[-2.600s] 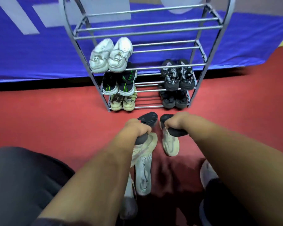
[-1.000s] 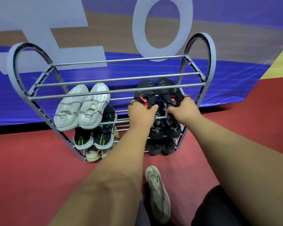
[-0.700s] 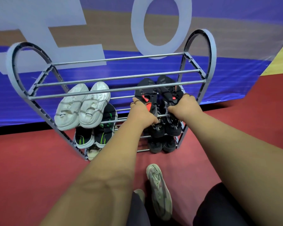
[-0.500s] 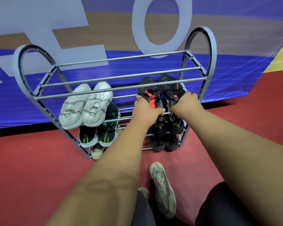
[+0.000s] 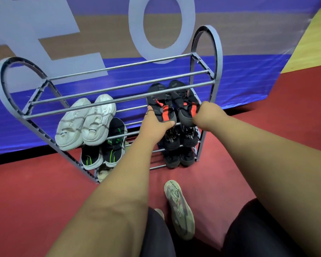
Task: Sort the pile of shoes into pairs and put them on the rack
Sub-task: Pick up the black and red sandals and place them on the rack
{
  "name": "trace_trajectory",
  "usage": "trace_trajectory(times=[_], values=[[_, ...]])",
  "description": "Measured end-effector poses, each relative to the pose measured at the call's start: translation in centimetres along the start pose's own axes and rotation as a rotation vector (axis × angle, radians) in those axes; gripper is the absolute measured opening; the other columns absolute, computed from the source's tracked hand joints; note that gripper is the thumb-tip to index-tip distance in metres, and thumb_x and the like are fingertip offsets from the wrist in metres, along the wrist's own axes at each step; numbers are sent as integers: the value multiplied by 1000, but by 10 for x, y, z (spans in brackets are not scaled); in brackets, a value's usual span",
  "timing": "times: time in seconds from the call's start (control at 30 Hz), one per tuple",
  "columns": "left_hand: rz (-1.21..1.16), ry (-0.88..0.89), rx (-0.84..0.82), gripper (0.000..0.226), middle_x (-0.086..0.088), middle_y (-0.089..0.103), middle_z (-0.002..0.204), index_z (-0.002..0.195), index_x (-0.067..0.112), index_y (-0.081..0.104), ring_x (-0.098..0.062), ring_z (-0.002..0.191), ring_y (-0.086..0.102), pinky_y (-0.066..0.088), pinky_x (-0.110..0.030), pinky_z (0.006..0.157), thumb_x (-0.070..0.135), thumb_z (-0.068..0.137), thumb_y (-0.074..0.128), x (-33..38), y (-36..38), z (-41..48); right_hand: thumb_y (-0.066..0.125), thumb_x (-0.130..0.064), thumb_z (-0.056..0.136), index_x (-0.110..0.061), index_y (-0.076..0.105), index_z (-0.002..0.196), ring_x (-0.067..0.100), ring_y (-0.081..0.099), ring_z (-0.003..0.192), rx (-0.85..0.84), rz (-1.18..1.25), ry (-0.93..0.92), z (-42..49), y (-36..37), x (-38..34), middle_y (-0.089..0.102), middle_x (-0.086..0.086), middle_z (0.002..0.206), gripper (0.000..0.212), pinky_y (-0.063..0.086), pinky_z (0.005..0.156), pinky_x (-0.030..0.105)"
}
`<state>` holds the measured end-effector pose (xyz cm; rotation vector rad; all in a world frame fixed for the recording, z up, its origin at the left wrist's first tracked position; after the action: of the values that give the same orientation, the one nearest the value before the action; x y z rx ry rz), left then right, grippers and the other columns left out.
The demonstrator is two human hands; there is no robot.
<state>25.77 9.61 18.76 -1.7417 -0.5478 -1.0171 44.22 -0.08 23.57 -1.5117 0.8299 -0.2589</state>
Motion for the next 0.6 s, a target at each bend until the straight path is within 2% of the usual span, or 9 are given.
trace_trajectory(times=[0.1, 0.17, 0.23, 0.3, 0.37, 0.4, 0.5, 0.57, 0.6], values=[[-19, 2, -39, 104, 5, 69, 135, 154, 20, 40, -20, 121, 67, 51, -34, 101, 40, 67, 93, -1, -5, -1, 44, -18, 108, -8, 52, 85, 35, 54, 81, -3, -36, -39, -5, -6, -3, 54, 12, 84, 26, 33, 51, 30], [18, 17, -39, 95, 9, 69, 131, 151, 17, 43, -18, 117, 67, 49, -30, 95, 34, 73, 93, 7, -11, -7, 44, -16, 108, -8, 49, 82, 34, 54, 78, -7, -28, -47, -8, -8, -6, 54, 13, 86, 28, 32, 49, 30], [84, 11, -46, 75, 13, 66, 124, 142, 16, 49, -16, 112, 65, 47, -30, 92, 29, 79, 89, 10, -17, -15, 45, -11, 107, -9, 44, 76, 30, 52, 72, -27, -7, -45, -13, -12, -12, 54, 12, 84, 30, 33, 49, 30], [81, 14, -69, 66, 12, 70, 124, 134, 20, 57, -16, 116, 68, 51, -34, 98, 29, 77, 88, 8, -24, -19, 47, -7, 103, -9, 43, 77, 25, 48, 65, -44, 25, -8, -18, -16, -16, 52, 11, 78, 26, 34, 50, 31], [-16, 4, -135, 71, 11, 69, 134, 138, 20, 60, -12, 124, 66, 49, -38, 111, 28, 73, 88, 6, -31, -27, 48, -3, 100, -8, 42, 75, 22, 43, 59, -42, 61, 13, -24, -19, -21, 49, 10, 75, 26, 32, 49, 31], [-69, -8, -172, 71, 10, 67, 138, 141, 17, 59, -11, 126, 65, 48, -38, 114, 23, 77, 87, 7, -35, -35, 49, -3, 99, -8, 41, 74, 21, 41, 58, -51, 74, 26, -27, -20, -24, 48, 10, 73, 27, 31, 48, 30], [-156, -13, -307, 30, -1, 76, 121, 124, 12, 69, -14, 108, 73, 55, -36, 107, 8, 95, 74, 14, -48, -64, 49, -2, 100, -7, 43, 69, 25, 44, 60, -68, 60, -7, -45, -21, -36, 45, 8, 70, 32, 36, 55, 31], [-131, -22, -348, 26, -15, 80, 112, 123, 8, 71, -21, 105, 77, 58, -40, 102, 10, 98, 72, 11, -58, -79, 48, -1, 100, -6, 46, 70, 26, 44, 63, -71, 73, -35, -58, -24, -43, 46, 9, 71, 31, 36, 55, 30], [-74, -14, -355, 26, -15, 81, 107, 123, 9, 71, -21, 102, 78, 58, -40, 98, 13, 98, 72, 10, -64, -88, 47, -1, 100, -4, 51, 75, 28, 46, 66, -76, 75, -57, -64, -24, -46, 51, 11, 76, 26, 37, 56, 29]])
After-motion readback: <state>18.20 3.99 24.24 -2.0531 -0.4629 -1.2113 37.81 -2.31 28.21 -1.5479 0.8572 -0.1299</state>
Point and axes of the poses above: each hand's wrist, its own z-axis towards the middle knuckle, its own y-axis out of the palm, x = y × z, the point moved 5 cm from there along z, towards the middle knuckle
